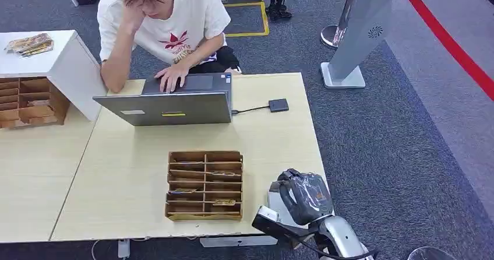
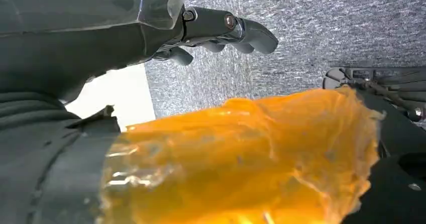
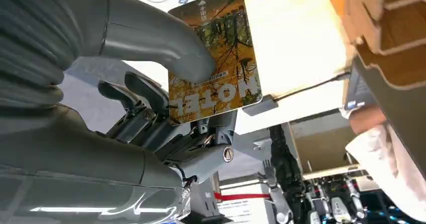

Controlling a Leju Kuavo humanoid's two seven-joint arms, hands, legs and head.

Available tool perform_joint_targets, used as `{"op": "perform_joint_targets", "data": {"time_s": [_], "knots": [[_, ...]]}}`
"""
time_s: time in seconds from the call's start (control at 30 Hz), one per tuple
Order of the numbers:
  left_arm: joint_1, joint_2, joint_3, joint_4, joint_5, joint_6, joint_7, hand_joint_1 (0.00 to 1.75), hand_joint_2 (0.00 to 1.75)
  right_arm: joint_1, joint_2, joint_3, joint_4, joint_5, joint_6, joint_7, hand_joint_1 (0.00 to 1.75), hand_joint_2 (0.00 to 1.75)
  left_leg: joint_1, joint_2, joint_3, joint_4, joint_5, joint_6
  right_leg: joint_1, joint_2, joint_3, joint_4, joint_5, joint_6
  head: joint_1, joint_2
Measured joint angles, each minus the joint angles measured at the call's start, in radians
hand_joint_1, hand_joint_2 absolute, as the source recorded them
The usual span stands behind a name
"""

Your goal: Pass the card to the sensor for recognition and then transmit it.

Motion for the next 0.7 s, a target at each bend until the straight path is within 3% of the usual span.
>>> {"op": "perform_joint_targets", "data": {"time_s": [0.2, 0.53, 0.7], "knots": [[0.0, 0.002, 0.0, 0.0, -0.001, -0.002, 0.0, 0.0, 0.0, -0.013, -0.039, 0.014, 0.002, -0.005, 0.023, 0.008, 1.75, 1.75, 0.0, 0.0, 0.0, 0.0, 0.0, 0.0, 0.0, 0.0, 0.0, 0.0, 0.0, 0.0, 0.0, 0.0], [0.0, 0.002, 0.0, 0.0, -0.002, -0.002, 0.0, 0.0, 0.0, -0.02, -0.057, 0.022, 0.009, -0.005, 0.024, 0.009, 1.75, 1.75, 0.0, 0.0, 0.0, 0.0, 0.0, 0.0, 0.0, 0.0, 0.0, 0.0, 0.0, 0.0, 0.0, 0.0], [0.0, 0.002, 0.0, 0.0, -0.006, -0.002, 0.0, 0.0, 0.0, -0.033, -0.076, 0.026, 0.009, -0.016, 0.082, 0.031, 1.75, 1.75, 0.0, 0.0, 0.0, 0.0, 0.0, 0.0, 0.0, 0.0, 0.001, 0.0, 0.0, 0.0, 0.0, 0.0]]}}
